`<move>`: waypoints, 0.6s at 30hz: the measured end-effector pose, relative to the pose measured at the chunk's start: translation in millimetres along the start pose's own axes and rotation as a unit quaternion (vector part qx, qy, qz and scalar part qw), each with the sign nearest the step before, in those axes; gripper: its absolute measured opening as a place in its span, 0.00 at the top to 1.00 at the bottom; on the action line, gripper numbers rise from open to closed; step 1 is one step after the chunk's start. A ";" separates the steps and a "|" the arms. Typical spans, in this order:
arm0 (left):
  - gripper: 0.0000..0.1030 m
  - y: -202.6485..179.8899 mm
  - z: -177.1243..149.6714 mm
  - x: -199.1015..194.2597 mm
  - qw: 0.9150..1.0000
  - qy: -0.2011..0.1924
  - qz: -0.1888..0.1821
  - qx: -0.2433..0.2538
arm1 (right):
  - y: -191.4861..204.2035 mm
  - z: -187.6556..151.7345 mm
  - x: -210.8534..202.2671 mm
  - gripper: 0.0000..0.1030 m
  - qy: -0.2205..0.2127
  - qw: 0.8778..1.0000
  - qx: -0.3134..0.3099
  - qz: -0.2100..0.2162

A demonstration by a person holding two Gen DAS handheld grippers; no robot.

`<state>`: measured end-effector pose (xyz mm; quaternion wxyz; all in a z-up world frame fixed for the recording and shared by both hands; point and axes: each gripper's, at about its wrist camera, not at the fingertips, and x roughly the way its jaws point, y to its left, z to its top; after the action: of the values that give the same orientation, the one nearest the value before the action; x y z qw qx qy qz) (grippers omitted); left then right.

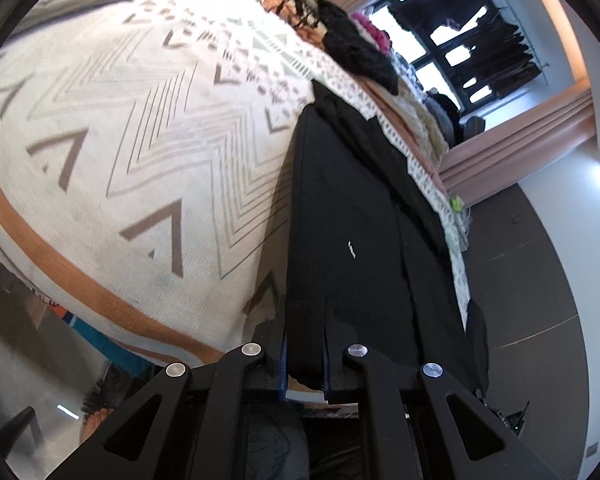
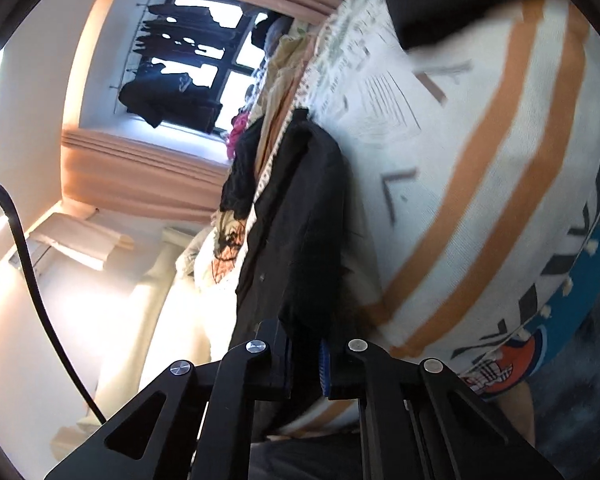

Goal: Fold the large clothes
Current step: 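Grasp the hem end of the black strip with both grippers, then lift the hem end with both grippers and fold it toward the collar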

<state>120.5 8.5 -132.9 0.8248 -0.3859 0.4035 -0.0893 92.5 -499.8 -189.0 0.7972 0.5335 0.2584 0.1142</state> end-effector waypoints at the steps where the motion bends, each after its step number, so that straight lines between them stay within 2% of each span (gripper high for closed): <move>1: 0.89 -1.3 1.2 -3.8 1.000 -0.004 -0.003 -0.002 | 5.4 0.8 -2.5 0.90 -0.006 1.000 -0.002 -0.003; 6: 0.90 -9.0 6.7 -30.3 0.999 -0.028 -0.016 -0.005 | 40.4 -0.6 -14.5 0.90 -0.020 0.999 -0.029 -0.027; 11: 0.90 -17.2 11.8 -71.0 0.998 -0.057 -0.031 -0.012 | 89.0 -0.7 -31.1 0.91 -0.022 0.997 -0.074 -0.026; 18: 0.90 -48.4 13.9 -130.0 0.995 -0.092 -0.032 -0.009 | 149.6 -8.5 -62.5 0.91 -0.028 0.993 -0.115 -0.021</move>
<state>53.0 42.8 -15.8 0.8514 -0.4129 0.3145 -0.0761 49.5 -461.2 -37.3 0.8625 0.4356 0.2324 0.1112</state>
